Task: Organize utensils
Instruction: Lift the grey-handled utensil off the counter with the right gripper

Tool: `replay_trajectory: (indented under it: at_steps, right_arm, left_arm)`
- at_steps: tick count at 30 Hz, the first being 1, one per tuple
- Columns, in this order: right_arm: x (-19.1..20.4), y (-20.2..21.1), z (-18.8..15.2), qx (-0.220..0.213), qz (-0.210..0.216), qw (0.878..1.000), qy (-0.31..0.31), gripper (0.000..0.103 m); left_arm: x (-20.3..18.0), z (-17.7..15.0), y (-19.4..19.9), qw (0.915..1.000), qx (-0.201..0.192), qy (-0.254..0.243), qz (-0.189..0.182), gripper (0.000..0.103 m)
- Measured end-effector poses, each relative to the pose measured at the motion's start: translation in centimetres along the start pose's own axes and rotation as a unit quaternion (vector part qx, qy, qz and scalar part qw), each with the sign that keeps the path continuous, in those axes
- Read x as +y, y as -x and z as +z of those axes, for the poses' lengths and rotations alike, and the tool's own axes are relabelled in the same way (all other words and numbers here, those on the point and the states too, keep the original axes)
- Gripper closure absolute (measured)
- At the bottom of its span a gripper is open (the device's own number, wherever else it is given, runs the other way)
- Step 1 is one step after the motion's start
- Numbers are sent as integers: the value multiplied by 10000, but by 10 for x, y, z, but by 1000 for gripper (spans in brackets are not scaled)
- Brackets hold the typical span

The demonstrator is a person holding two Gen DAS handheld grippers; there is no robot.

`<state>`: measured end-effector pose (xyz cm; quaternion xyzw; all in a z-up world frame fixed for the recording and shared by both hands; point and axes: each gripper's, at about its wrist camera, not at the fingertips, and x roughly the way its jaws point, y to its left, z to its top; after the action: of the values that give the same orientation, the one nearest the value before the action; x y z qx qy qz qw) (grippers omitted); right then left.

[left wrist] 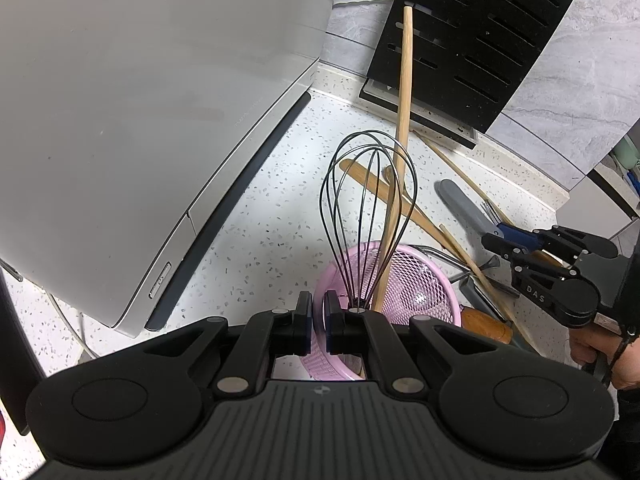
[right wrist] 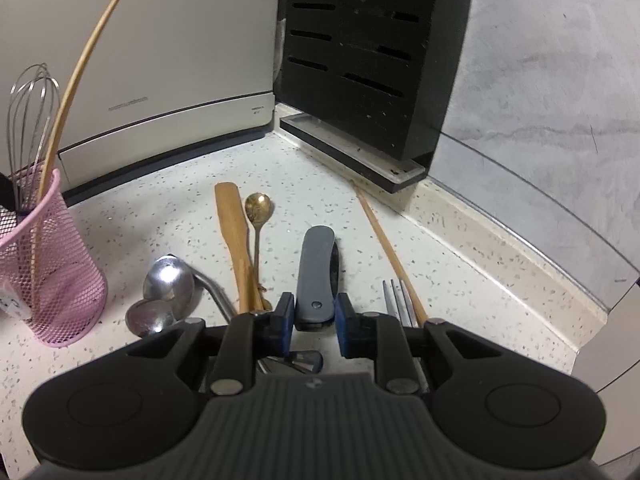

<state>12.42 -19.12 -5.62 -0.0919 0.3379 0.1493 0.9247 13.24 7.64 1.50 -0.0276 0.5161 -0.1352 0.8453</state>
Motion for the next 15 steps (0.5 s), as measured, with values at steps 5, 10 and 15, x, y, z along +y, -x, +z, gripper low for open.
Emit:
replay_trajectory:
  at_steps: [5, 10, 15]
  right_arm:
    - [5, 13, 8, -155, -22, 9996, 245, 84]
    - [9, 30, 22, -296, 81, 9990, 316, 84]
    - [18, 43, 35, -285, 296, 9980, 479, 84]
  left_arm:
    - [-1, 0, -1, 10000, 4, -5, 16, 97]
    - [-1, 0, -2, 10000, 17, -4, 19, 97]
    - [-2, 0, -2, 10000, 19, -14, 39, 97]
